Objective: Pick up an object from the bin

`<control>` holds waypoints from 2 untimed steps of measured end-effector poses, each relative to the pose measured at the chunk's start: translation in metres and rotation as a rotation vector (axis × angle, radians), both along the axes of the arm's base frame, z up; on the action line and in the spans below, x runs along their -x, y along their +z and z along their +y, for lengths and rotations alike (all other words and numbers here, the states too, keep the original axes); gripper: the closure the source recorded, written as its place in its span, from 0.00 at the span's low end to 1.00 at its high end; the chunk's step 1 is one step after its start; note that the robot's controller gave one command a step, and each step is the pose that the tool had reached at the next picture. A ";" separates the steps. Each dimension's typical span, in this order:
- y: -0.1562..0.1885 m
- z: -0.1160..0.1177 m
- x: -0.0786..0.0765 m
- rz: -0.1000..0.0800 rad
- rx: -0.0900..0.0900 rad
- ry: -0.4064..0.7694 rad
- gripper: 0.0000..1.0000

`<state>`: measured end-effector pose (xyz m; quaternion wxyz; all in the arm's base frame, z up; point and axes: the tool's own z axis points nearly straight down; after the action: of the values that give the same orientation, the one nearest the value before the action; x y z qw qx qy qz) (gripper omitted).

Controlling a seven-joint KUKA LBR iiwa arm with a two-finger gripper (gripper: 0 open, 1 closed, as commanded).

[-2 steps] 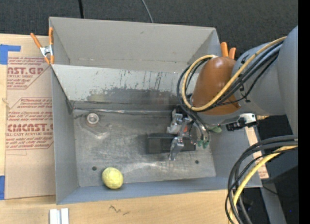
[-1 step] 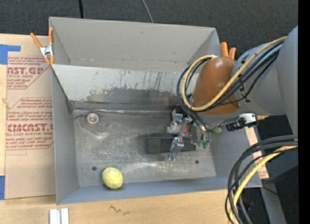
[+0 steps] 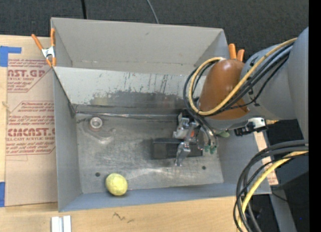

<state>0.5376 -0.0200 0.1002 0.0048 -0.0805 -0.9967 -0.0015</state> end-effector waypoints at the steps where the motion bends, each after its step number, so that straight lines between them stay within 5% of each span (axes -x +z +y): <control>1: 0.000 0.000 0.000 0.000 0.000 0.000 1.00; 2: 0.000 0.000 0.000 0.000 0.000 0.000 1.00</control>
Offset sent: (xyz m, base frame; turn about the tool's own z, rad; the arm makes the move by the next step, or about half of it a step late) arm -0.0100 -0.0065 0.1089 0.0026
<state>0.5376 -0.0200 0.1002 0.0048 -0.0805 -0.9967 -0.0014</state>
